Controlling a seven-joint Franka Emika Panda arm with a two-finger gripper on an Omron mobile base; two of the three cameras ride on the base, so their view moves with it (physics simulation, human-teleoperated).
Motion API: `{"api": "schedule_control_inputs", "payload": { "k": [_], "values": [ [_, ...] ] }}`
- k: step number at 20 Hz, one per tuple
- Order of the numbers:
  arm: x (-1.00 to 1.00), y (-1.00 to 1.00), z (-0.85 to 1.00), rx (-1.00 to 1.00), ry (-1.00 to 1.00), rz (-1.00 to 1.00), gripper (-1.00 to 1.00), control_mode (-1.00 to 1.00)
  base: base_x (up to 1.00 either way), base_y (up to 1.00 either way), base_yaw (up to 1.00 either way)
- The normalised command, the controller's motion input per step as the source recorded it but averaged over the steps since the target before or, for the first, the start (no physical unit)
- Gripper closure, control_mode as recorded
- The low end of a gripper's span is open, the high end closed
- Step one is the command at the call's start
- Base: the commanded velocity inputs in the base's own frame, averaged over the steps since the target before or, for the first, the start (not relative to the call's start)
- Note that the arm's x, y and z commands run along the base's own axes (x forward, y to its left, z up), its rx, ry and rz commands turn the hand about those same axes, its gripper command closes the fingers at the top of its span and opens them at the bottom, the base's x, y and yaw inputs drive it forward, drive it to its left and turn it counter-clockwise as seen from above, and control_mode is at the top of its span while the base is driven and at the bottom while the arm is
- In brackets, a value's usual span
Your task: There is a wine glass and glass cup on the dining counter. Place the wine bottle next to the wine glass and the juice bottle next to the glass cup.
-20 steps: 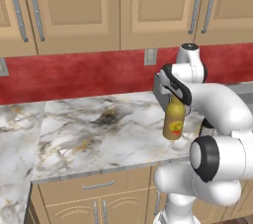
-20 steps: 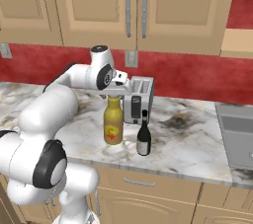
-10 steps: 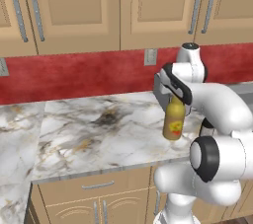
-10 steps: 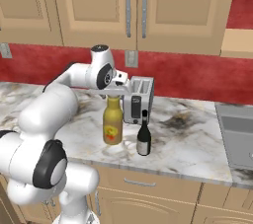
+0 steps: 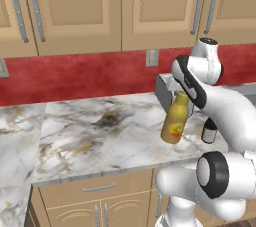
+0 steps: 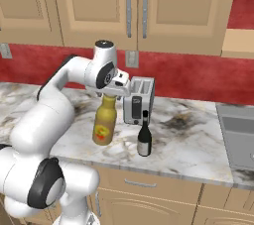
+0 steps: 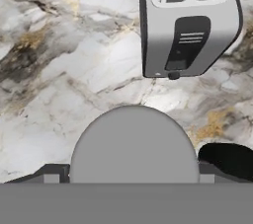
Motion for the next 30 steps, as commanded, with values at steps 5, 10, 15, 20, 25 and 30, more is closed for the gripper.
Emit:
{"api": "schedule_control_inputs", "payload": {
  "k": [5,10,15,20,25,30],
  "values": [
    [-0.43,0.10,0.48,0.01,-0.11,0.00,1.00,-1.00,0.00,0.00,0.00],
    [-0.41,0.13,0.47,-0.01,-0.20,0.00,1.00,-1.00,0.00,0.00,0.00],
    [-0.39,0.13,0.34,-0.05,-0.20,0.00,1.00,-1.00,0.00,0.00,0.00],
    [-0.18,0.08,0.13,-0.10,0.00,-0.05,1.00,-1.00,0.00,0.00,0.00],
    [-0.09,0.05,0.19,-0.05,0.04,-0.07,1.00,-1.00,0.00,0.00,0.00],
    [-0.10,0.04,0.22,-0.02,0.02,-0.06,1.00,-1.00,0.00,0.00,0.00]
  ]
}}
